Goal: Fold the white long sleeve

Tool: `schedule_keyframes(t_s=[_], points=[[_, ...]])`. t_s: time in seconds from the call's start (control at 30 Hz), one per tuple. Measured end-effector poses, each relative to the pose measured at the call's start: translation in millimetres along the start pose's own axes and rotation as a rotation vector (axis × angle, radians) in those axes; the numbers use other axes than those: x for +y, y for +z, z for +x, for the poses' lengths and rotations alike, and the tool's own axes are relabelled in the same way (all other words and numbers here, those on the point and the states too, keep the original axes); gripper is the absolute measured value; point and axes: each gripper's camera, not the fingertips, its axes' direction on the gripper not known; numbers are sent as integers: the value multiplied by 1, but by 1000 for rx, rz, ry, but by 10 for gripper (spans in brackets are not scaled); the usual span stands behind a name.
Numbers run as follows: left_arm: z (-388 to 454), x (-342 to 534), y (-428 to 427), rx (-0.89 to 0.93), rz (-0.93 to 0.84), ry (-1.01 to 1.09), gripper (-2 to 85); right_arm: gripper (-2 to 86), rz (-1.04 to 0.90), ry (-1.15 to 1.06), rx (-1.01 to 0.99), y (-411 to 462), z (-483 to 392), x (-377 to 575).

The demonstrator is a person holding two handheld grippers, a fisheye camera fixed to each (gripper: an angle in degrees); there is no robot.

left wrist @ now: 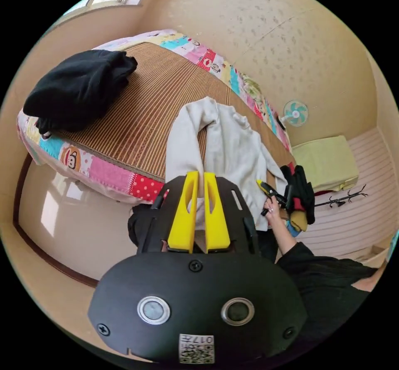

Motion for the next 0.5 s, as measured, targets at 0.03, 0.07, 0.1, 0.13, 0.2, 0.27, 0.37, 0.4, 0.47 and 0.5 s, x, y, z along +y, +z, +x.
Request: schedule_keyframes(t_s=[0.03, 0.07, 0.1, 0.13, 0.2, 0.27, 0.37, 0.4, 0.47, 0.5], points=[[-4, -15, -28, 166, 70, 19, 13, 264, 2, 0, -3, 0, 0, 0], [-1, -35, -47, 292, 112, 59, 14, 254, 5, -3, -9, 0, 0, 0], [2, -46, -55, 329, 128, 73, 14, 244, 8, -5, -20, 0, 1, 0], [14, -69, -67, 366, 145, 94, 16, 240, 10, -3, -26, 0, 2, 0], [49, -106, -70, 390, 132, 163, 19, 224, 9, 4, -46, 1, 3, -2], [112, -152, -47, 394, 104, 287, 28, 214, 11, 3, -50, 1, 1, -2], [188, -199, 25, 457, -6, 352, 46, 198, 17, 9, -55, 1, -3, -2], [202, -206, 44, 474, -37, 362, 52, 193, 19, 18, -56, 1, -5, -2], [236, -215, 111, 481, -114, 337, 85, 185, 20, 40, -27, -4, -11, -1], [238, -213, 123, 462, -113, 306, 90, 180, 33, 33, 28, -16, -24, 0]])
